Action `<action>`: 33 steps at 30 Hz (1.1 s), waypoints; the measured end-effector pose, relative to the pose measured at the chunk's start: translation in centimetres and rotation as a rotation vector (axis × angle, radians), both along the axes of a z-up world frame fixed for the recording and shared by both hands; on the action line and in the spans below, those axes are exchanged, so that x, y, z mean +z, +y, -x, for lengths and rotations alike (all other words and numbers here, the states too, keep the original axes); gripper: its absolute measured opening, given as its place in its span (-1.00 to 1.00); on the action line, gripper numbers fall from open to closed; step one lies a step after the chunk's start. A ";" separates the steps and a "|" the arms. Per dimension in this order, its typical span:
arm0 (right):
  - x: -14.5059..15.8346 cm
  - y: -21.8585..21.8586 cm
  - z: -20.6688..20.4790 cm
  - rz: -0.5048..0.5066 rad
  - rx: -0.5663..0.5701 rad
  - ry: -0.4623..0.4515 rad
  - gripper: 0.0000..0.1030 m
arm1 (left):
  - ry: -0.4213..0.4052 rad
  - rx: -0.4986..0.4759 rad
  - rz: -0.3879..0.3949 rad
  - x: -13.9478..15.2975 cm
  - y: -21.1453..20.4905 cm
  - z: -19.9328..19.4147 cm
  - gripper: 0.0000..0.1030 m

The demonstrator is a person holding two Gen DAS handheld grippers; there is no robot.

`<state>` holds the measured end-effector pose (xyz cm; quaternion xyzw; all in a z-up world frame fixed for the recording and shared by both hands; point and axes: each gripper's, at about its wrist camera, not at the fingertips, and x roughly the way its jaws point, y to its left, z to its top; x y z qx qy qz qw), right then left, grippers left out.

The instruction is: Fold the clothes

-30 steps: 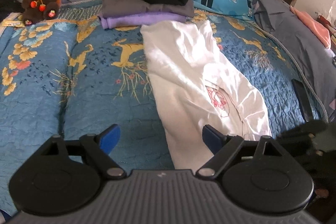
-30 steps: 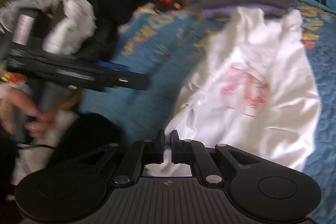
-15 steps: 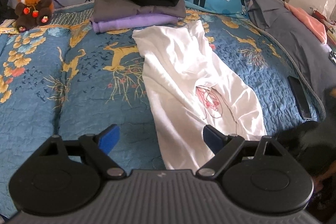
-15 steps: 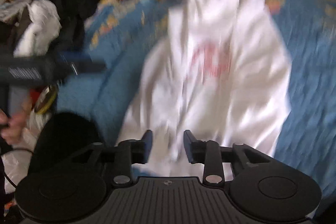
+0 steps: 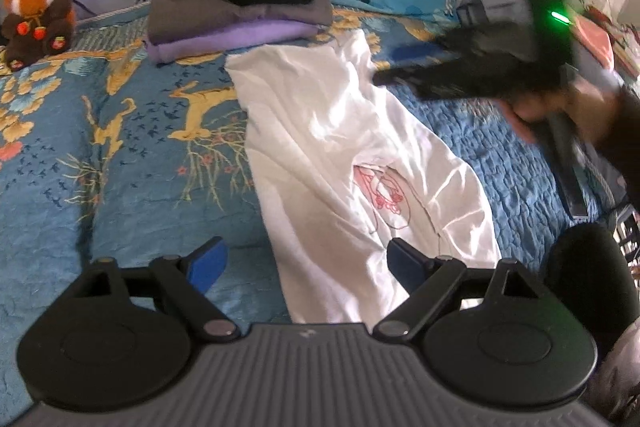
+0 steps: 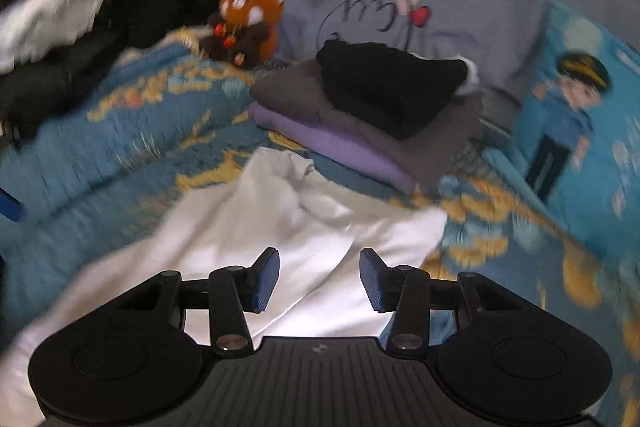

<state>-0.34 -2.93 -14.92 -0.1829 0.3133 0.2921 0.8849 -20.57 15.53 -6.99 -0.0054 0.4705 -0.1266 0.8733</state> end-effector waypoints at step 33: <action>-2.1 -1.7 -2.6 0.036 -0.309 0.180 -0.71 | 0.032 -0.019 -0.029 -2.0 -2.1 -1.7 0.77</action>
